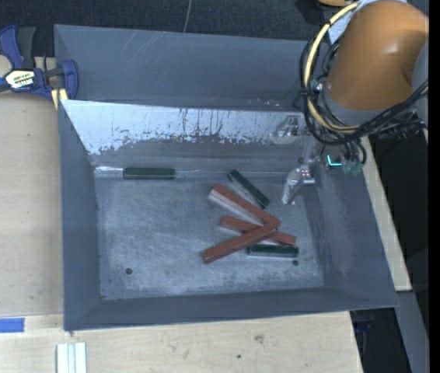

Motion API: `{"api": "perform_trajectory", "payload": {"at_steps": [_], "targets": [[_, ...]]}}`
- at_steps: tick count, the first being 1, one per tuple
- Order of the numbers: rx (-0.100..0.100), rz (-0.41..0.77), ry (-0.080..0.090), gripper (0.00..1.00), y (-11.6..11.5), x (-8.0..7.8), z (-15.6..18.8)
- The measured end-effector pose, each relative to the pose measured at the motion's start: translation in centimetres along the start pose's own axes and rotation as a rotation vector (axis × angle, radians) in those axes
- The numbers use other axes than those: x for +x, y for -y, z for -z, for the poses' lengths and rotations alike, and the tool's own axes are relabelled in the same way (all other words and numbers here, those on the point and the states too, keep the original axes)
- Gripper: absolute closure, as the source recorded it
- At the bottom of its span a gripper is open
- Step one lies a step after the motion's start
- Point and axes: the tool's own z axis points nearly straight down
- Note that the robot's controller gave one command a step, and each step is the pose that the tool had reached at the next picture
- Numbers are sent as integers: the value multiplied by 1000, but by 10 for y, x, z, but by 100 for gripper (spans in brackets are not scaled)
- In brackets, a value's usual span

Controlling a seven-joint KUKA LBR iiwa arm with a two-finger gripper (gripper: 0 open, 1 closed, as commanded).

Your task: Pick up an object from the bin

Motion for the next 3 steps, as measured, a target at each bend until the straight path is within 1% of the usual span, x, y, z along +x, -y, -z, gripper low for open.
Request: {"api": "perform_trajectory", "payload": {"at_steps": [1,2,3], "targets": [[0,0,8,0,0,-1,4],[1,40,14,0,-4,-3,-51],[1,115,9,0,-6,30,-118]]}}
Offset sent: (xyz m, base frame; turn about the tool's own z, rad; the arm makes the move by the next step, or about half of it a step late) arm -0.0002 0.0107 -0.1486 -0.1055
